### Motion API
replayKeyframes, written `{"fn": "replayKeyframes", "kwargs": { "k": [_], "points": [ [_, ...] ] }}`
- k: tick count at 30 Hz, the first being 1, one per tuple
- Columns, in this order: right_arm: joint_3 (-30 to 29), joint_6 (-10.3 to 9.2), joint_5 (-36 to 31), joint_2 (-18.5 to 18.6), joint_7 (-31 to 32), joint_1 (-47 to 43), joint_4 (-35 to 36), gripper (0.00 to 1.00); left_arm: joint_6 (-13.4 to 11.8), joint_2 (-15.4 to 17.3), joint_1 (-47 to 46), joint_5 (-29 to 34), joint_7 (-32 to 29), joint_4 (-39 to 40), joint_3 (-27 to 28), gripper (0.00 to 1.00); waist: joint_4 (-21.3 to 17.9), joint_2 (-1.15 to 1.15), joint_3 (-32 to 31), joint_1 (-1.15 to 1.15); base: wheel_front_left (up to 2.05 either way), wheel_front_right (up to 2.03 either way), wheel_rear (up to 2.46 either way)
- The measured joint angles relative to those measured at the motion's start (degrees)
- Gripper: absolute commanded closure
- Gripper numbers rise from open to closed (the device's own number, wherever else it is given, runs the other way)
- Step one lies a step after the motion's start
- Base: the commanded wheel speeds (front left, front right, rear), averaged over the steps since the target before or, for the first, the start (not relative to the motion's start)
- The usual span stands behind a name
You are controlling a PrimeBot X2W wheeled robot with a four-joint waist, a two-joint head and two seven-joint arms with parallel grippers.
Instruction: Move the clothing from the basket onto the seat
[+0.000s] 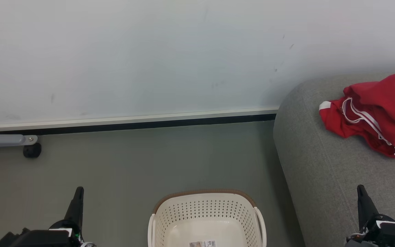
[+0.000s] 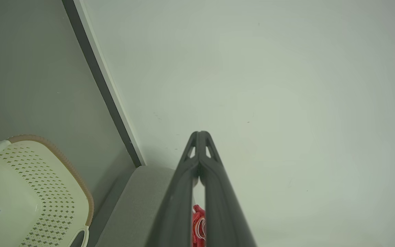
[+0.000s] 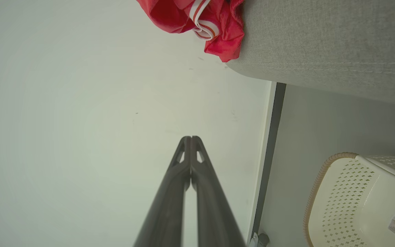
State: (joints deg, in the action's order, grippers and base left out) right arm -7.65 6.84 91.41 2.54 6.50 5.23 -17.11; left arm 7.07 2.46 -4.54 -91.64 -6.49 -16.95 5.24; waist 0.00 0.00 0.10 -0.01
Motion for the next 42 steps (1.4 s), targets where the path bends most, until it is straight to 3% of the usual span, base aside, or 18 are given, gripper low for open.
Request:
{"fn": "replayKeyframes", "kwargs": {
  "k": [42],
  "points": [
    [0.0, 0.05, 0.0, 0.0, 0.0, 0.0, 0.0, 1.0, 0.0, 0.0, 0.0, 0.0, 0.0, 0.0, 0.0, 1.0, 0.0, 0.0, 0.0, 0.0, 0.0, 0.0, 0.0]
  ]
}}
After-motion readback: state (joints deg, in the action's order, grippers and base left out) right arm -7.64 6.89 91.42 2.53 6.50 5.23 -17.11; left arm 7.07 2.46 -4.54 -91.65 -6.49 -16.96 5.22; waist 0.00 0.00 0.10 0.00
